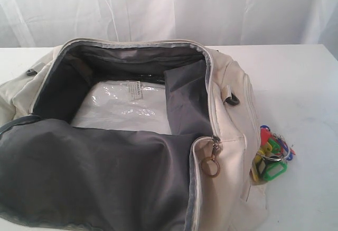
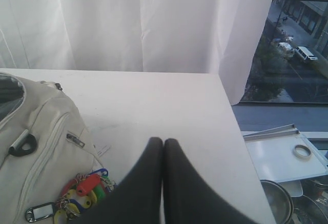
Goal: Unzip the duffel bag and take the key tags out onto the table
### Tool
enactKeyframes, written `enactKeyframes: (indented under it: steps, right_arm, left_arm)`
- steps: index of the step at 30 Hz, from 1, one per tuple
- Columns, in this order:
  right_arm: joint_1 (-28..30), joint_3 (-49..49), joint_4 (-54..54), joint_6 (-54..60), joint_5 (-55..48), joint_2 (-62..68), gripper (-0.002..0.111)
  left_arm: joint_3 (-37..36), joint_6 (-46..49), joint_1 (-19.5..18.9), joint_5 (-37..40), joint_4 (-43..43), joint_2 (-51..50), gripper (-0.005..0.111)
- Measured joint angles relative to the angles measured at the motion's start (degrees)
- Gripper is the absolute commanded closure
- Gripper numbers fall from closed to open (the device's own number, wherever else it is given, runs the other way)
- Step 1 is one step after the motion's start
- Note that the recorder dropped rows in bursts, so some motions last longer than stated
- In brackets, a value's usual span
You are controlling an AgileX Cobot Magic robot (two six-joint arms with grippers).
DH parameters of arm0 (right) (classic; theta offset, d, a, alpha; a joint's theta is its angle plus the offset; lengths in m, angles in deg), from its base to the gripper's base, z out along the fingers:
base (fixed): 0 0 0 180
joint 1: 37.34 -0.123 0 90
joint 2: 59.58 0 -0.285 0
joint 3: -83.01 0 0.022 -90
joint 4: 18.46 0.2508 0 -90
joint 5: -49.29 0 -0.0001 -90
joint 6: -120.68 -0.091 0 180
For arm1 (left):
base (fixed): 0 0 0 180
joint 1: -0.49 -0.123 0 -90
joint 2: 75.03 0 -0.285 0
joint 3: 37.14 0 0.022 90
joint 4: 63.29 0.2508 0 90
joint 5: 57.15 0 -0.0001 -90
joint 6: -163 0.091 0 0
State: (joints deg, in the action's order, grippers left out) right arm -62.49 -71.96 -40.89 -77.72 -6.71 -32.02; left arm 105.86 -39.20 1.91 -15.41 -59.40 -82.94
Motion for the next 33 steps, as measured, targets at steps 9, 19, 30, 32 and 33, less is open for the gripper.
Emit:
enactKeyframes:
  steps: [9,19,30,32,33]
  right_arm:
    - [0.0,0.0,0.0,0.0,0.0,0.0,0.108]
    - [0.0,0.0,0.0,0.0,0.0,0.0,0.108]
    - [0.0,0.0,0.0,0.0,0.0,0.0,0.108]
    - [0.0,0.0,0.0,0.0,0.0,0.0,0.108]
    - [0.0,0.0,0.0,0.0,0.0,0.0,0.108]
  left_arm:
    - [-23.8,14.4,0.0,-29.7,-0.5,-0.3,0.107]
    - [-39.9,15.1,0.0,-28.9,-0.5,-0.1,0.107]
    - [-40.0,16.8,0.0,-30.2,-0.7,-0.1,0.107]
    - [-40.0,16.8,0.0,-30.3,-0.7,-0.1,0.107]
    - [-40.0,16.8,0.0,-30.3,-0.7,-0.1,0.107]
